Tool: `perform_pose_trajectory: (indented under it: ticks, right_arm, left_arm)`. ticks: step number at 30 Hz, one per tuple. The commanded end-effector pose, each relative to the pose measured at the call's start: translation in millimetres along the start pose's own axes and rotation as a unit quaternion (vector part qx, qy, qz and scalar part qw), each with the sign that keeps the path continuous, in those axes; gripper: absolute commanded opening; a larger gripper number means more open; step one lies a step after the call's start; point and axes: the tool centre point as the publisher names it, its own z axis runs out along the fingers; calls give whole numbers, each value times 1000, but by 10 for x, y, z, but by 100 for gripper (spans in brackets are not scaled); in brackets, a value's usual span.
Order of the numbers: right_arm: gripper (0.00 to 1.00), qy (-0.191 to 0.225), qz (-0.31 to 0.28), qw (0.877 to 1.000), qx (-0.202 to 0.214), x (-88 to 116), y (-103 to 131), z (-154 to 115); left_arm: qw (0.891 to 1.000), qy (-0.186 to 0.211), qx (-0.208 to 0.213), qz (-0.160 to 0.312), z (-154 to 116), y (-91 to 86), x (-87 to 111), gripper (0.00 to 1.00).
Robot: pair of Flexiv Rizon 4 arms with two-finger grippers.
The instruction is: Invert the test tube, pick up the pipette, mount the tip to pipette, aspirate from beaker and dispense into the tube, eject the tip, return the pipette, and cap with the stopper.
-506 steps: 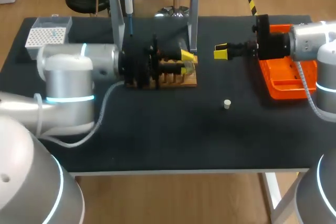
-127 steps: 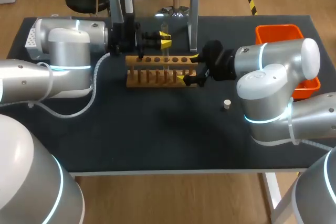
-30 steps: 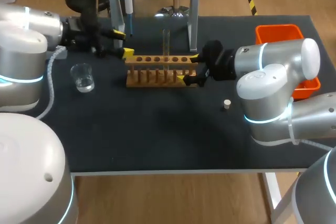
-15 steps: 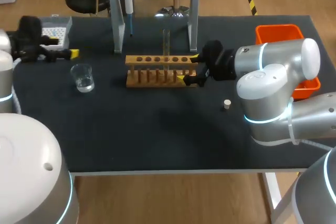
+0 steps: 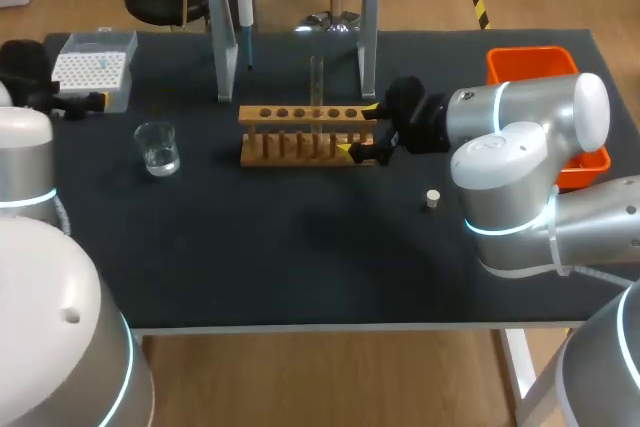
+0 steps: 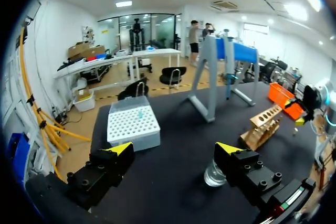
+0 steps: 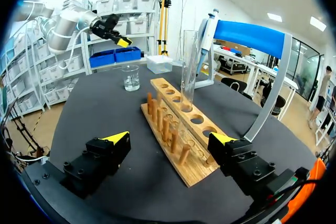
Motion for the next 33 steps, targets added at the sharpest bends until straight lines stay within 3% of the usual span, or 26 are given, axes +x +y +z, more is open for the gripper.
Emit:
perform_pose_trajectory:
  ticks: [1, 16, 33]
  right_arm:
    - [100, 1, 0, 1000, 1, -7, 3, -10]
    - [100, 1, 0, 1000, 1, -7, 3, -10]
    - [100, 1, 0, 1000, 1, -7, 3, -10]
  left_arm:
    - [998, -69, 2, -3, 303, 11, -16, 100]
    - [997, -73, 14, -11, 721, -63, -288, 100]
    - [996, -82, 34, -20, 1100, -166, -434, 100]
